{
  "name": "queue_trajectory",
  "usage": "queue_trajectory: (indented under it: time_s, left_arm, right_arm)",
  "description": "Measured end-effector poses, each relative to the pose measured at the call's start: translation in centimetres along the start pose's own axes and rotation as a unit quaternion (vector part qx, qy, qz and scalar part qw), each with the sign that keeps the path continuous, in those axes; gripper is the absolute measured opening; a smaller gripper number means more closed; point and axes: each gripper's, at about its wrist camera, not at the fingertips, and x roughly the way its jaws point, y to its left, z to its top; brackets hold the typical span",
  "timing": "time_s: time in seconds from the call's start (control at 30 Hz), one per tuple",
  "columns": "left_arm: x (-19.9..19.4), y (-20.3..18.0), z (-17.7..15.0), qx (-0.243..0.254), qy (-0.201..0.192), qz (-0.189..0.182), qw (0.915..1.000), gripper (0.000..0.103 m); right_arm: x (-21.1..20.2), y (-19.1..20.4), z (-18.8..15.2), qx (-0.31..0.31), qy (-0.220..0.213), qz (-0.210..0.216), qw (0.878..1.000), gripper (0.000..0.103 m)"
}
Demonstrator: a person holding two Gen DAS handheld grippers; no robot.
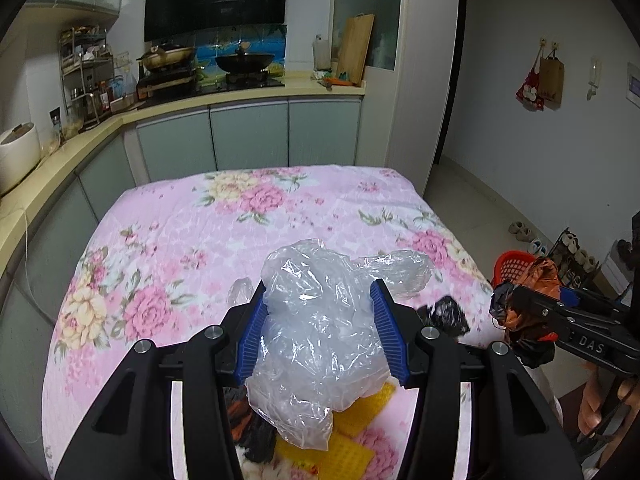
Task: Collect trash
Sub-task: 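Carry the clear bag and brown cloth in both tools over the red wastebasket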
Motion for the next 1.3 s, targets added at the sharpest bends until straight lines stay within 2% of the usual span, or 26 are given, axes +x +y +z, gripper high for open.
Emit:
queue_trajectory:
  time_s: [0.43, 0.67, 0.93, 1.3]
  left_arm:
    - [2.2, -3.3, 3.5, 0.019, -0.022, -0.016, 0.9994, 0.049]
    - [3.7, -6.6, 4.8, 0.042, -0.025, -0.034, 0.9982, 0.049]
    - [6.0, -11.2, 5.0, 0.062, -0.012, -0.073, 0.9953, 0.049]
    - [9.4, -18.5, 4.6, 0.105, 0.017, -0.124, 0.9866, 0.049]
  right_arm:
    - [-0.9, -2.0, 2.9, 0.019, -0.042, -0.02, 0.999, 0.049]
    - [-1.4, -4.3, 3.7, 0.039, -0.059, -0.038, 0.997, 0.049]
    - [-2.5, -8.1, 3.9, 0.076, -0.073, -0.068, 0.992, 0.049]
    - [-4.2, -14.1, 2.7, 0.126, -0.08, -0.121, 0.981, 0.049]
